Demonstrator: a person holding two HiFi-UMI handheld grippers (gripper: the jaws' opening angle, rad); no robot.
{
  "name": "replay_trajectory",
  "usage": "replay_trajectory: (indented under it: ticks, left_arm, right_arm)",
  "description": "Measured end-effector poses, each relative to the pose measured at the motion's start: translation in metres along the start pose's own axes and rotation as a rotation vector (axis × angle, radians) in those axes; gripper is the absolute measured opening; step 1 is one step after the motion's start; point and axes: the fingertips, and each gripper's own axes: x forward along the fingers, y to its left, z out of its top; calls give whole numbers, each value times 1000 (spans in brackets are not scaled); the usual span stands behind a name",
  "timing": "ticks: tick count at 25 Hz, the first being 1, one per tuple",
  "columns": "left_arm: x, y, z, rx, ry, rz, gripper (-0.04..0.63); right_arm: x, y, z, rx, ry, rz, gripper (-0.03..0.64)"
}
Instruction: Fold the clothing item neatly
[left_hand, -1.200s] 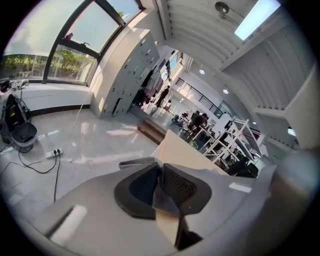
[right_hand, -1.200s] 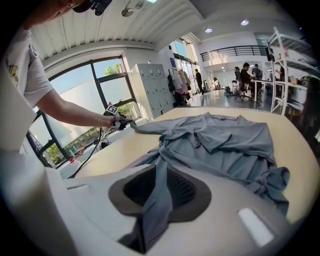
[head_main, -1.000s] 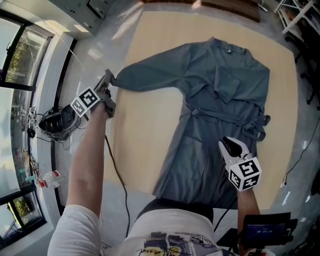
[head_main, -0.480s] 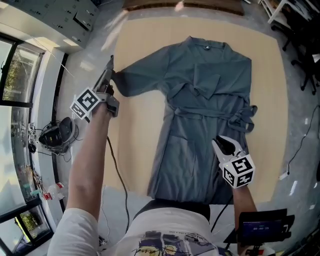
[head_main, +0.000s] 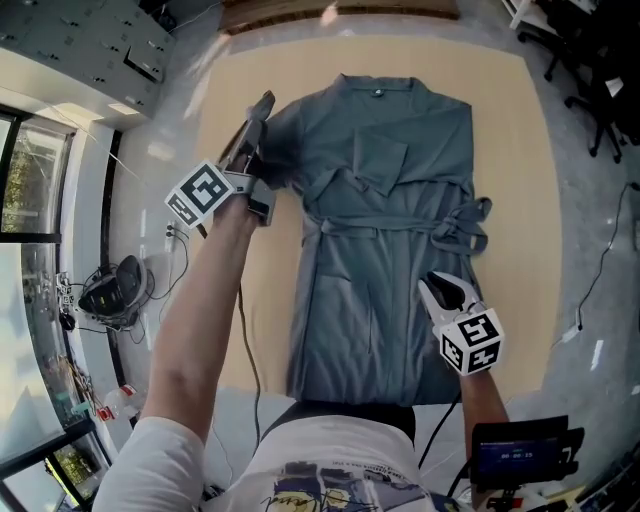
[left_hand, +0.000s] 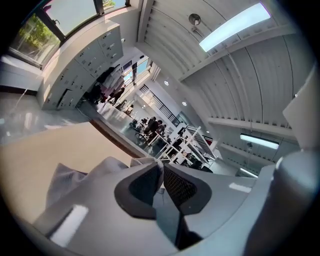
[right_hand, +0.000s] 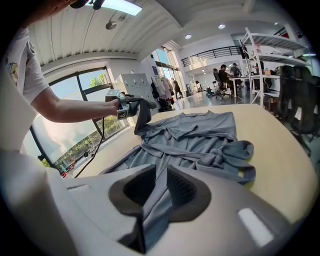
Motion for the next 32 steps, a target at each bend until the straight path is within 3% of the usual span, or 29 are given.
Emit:
replay_trajectory:
  ticks: [8, 20, 27, 32]
  left_arm:
    - [65, -81, -48, -58, 15, -121, 43]
    - [129, -180, -162, -101, 108, -300, 43]
    - [146, -194, -231, 57, 241, -303, 44]
    - [145, -198, -261, 212, 356, -324, 73]
  right_arm:
    - [-20, -28, -9, 56, -18, -55, 60]
    - [-48, -61, -42, 148, -22, -129, 60]
    - [-56, -66, -56, 177, -16, -156, 60]
    - [-57, -66, -58, 183, -6, -158, 60]
